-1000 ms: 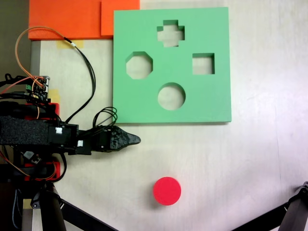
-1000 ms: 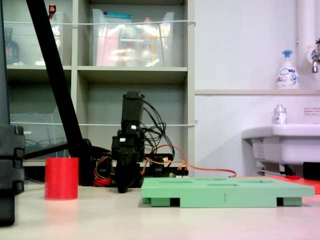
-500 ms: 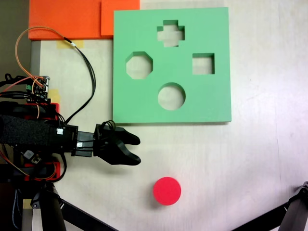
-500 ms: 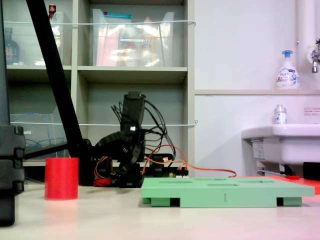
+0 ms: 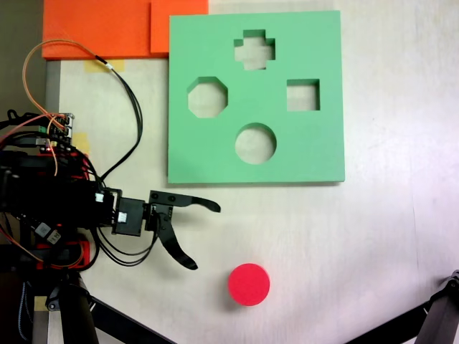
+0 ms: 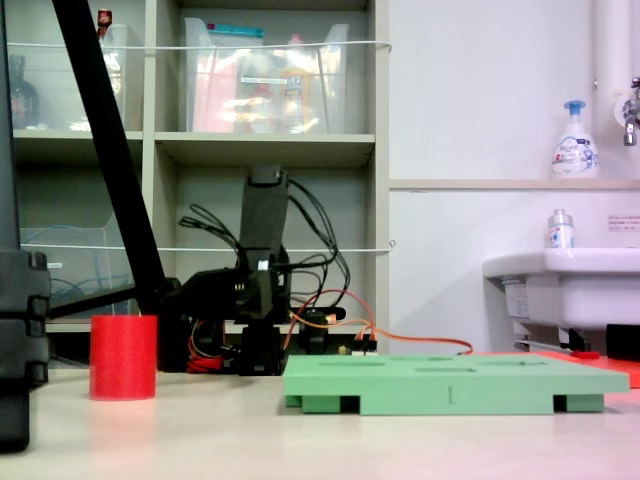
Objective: Put the cylinder block into the corresponding hole
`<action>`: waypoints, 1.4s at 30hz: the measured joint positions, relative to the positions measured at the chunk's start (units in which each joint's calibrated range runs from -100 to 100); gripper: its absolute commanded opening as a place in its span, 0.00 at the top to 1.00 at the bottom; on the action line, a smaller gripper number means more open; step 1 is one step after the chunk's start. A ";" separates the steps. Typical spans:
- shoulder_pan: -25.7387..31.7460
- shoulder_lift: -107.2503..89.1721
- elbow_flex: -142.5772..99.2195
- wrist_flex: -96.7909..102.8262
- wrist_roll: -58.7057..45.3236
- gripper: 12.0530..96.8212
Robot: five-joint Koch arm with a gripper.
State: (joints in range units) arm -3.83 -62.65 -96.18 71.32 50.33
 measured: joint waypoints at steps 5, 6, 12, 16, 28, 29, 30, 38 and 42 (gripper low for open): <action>-2.25 34.47 1.37 22.81 0.00 0.17; -2.59 36.39 2.16 22.81 0.00 0.14; -4.59 52.39 11.17 22.81 0.00 0.14; -5.27 63.34 19.60 22.81 0.05 0.14; -5.67 77.84 34.49 22.81 0.73 0.14; -5.67 77.84 35.18 22.81 0.73 0.14; -5.67 77.84 35.96 22.81 0.73 0.14; -4.98 77.98 40.47 22.81 0.78 0.14; -4.25 78.39 42.92 22.81 0.78 0.15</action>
State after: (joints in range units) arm -8.08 15.73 -53.26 94.13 51.11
